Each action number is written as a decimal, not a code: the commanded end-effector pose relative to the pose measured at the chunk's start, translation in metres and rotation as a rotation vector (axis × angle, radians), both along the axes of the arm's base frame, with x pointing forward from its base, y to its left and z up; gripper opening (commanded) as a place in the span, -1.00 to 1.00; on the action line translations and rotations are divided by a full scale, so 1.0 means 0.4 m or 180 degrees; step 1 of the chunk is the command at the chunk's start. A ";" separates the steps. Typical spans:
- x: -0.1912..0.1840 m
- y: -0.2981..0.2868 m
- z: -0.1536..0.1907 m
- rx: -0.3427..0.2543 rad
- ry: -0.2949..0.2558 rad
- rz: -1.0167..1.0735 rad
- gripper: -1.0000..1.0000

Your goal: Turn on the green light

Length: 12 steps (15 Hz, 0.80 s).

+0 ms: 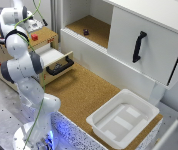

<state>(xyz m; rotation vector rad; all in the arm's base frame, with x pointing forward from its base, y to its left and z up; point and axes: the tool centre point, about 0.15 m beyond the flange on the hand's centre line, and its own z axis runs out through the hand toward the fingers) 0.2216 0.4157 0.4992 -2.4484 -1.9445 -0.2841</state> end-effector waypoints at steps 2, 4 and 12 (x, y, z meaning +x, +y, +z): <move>0.012 0.012 0.000 -0.0005 0.0008 -0.0058 1.00; 0.012 0.012 0.000 -0.0005 0.0008 -0.0058 1.00; 0.126 -0.079 0.016 0.0136 -0.0026 0.0216 1.00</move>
